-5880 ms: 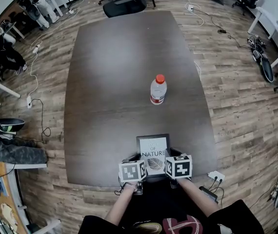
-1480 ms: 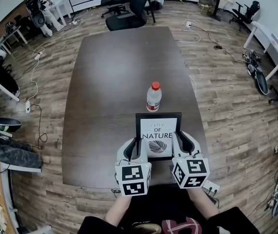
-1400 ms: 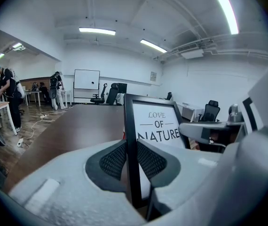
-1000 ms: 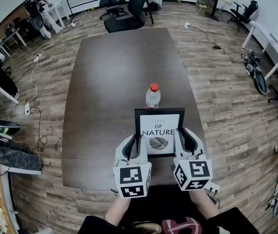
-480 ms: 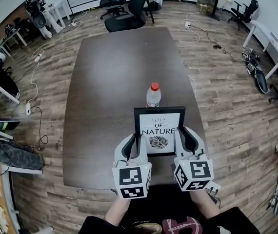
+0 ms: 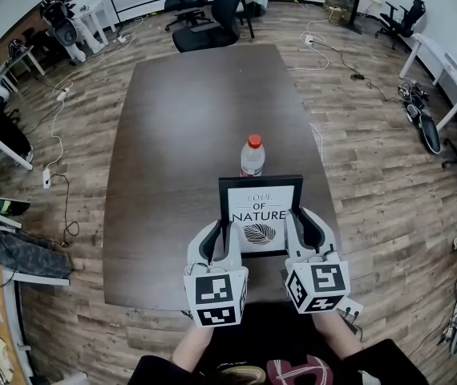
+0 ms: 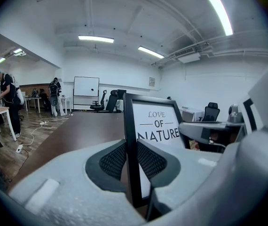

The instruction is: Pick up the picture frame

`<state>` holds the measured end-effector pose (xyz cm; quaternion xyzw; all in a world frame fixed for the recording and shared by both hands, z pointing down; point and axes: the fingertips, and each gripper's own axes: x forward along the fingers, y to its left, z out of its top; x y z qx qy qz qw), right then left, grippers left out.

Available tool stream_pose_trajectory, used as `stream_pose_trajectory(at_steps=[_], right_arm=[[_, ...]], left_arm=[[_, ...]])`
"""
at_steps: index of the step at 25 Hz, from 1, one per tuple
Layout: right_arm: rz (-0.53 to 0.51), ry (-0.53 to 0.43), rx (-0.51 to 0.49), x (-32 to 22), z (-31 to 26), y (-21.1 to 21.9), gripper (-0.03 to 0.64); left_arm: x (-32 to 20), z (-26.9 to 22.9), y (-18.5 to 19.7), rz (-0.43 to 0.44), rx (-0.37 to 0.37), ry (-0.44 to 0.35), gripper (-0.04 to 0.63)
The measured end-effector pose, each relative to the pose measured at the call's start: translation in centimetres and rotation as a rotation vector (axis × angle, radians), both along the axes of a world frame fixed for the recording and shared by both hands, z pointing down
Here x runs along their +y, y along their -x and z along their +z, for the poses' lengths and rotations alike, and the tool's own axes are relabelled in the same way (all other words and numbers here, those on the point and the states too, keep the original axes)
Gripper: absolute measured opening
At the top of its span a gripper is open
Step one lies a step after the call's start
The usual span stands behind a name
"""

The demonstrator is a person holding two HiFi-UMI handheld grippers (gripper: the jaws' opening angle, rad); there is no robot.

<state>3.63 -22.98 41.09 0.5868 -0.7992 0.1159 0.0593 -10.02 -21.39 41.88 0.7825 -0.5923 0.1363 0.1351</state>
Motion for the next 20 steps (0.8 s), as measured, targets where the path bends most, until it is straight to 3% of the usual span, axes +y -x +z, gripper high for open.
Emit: stream_pose_trajectory(at_steps=[20], right_arm=[[0.006,0.009,0.015,0.4,1.1,0.0,0.075]], left_arm=[[0.1,1.1,0.0,0.01,0.006,0.025,0.077]])
